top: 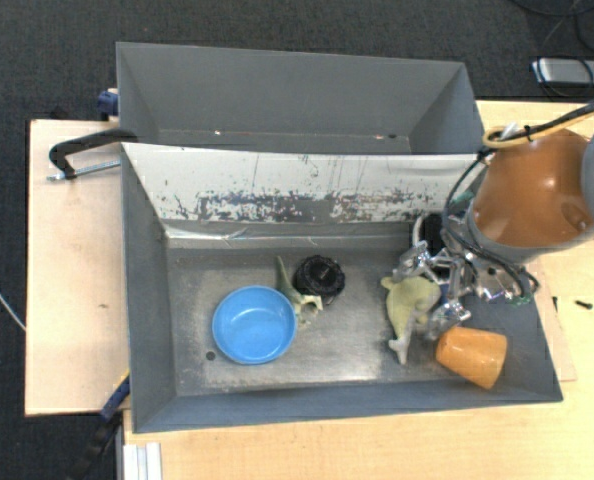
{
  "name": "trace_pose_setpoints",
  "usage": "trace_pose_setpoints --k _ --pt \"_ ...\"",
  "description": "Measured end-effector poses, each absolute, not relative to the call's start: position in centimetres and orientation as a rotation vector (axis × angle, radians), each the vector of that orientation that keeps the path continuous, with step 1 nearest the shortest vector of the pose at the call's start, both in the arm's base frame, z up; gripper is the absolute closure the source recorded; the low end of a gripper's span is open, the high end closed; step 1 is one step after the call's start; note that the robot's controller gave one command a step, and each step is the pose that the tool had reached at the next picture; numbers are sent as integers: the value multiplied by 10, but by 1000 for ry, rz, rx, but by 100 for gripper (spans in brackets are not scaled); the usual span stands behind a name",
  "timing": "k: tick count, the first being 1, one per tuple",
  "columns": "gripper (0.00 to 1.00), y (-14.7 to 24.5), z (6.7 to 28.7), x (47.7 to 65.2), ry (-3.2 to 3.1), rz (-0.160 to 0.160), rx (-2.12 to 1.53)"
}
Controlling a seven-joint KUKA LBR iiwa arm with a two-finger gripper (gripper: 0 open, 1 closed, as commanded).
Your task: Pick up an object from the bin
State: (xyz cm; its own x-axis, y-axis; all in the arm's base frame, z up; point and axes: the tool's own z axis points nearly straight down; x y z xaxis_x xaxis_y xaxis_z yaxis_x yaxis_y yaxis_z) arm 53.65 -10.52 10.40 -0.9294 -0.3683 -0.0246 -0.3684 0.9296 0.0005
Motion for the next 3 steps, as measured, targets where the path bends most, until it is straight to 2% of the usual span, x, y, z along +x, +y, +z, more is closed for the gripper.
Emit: trace_pose_setpoints --k 1,2,3 --pt "0 -93 73 543 2956 -7 -1037" --pt "0 -93 75 545 2960 -3 -1032" --pt "100 -92 76 546 2957 -2 -1031"
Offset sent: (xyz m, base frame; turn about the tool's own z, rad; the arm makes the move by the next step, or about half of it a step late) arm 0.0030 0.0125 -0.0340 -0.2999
